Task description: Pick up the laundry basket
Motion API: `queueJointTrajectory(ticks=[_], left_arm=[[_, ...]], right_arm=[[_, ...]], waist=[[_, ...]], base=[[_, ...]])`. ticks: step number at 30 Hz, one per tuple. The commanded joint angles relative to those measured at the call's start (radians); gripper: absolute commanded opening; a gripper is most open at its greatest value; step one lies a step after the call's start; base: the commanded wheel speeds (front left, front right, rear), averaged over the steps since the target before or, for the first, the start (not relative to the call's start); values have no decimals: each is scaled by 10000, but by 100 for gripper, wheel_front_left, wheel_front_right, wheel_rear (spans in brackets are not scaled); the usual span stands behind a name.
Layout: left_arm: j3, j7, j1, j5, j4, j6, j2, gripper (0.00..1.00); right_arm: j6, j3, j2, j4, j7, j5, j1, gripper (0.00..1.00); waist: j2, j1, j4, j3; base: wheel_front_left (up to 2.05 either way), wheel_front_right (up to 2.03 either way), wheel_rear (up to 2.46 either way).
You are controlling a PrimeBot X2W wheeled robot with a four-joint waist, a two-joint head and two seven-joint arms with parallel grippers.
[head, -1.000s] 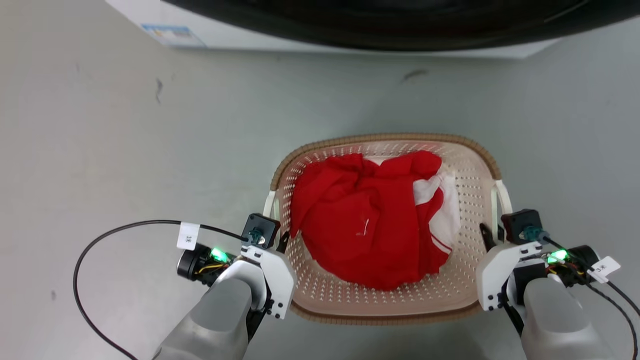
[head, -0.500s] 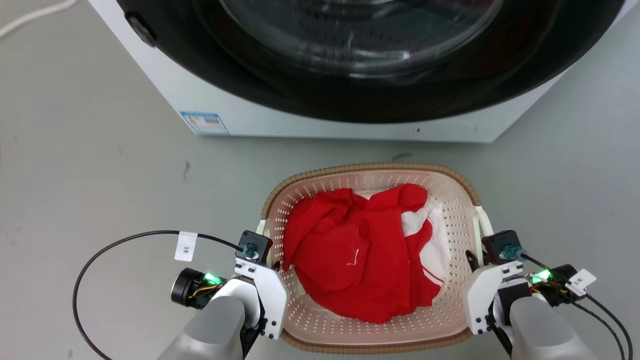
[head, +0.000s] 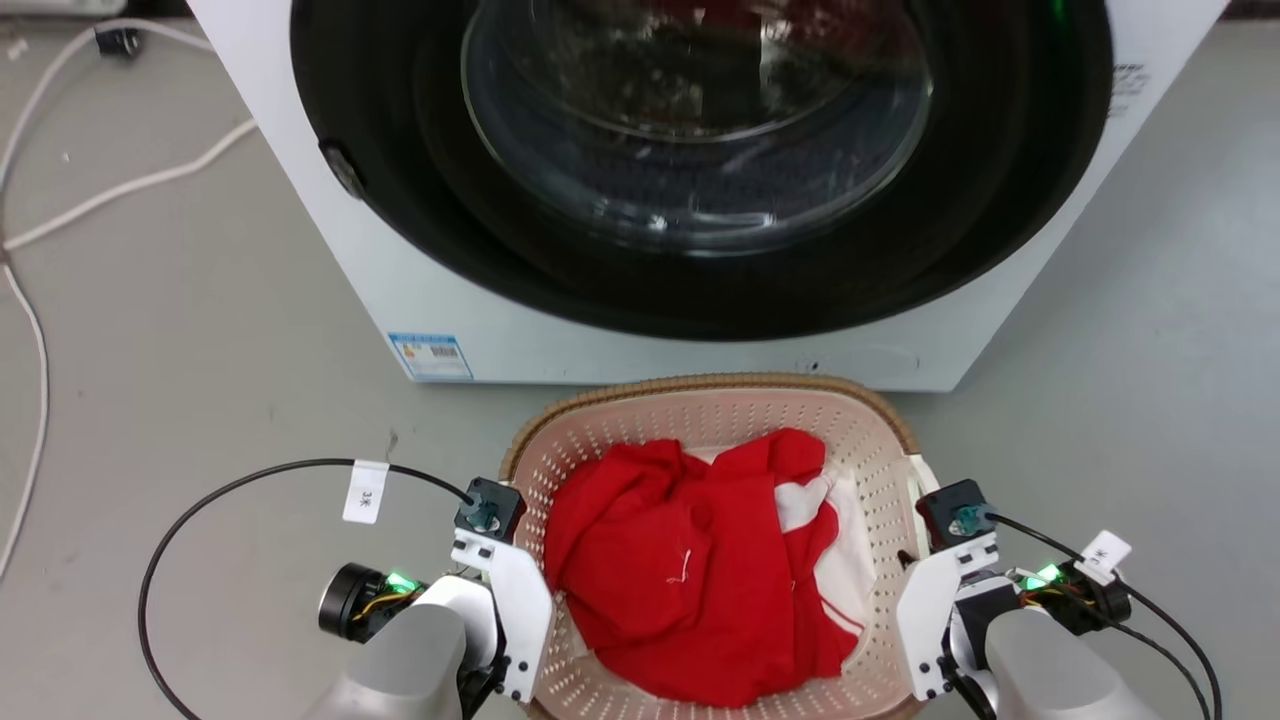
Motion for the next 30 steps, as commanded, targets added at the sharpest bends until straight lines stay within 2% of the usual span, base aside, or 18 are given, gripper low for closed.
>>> queueJointTrajectory(ticks=[1,10,19,30], left_arm=[[-91,26,101,-10,-35,-29,61,0],[-414,742,609,-400,-73,-37,62,0],[-910,1483,521,-889,-440,-40,335,0],[-1437,1801,680,-1385,-612,-33,521,0]], right_arm=[[33,288,-19,-26,182,120,241,0],[39,1408,-5,-119,1299,1336,591,0],[41,2129,-4,-174,1968,2174,718,0],[45,2589,-4,-49,2382,2766,880,0]], waist=[[0,2,-66,-376],[0,2,-165,-1579],[0,2,-155,-2169],[0,2,-132,-2584]], base=[[0,0,0],[0,0,0],[0,0,0],[0,0,0]])
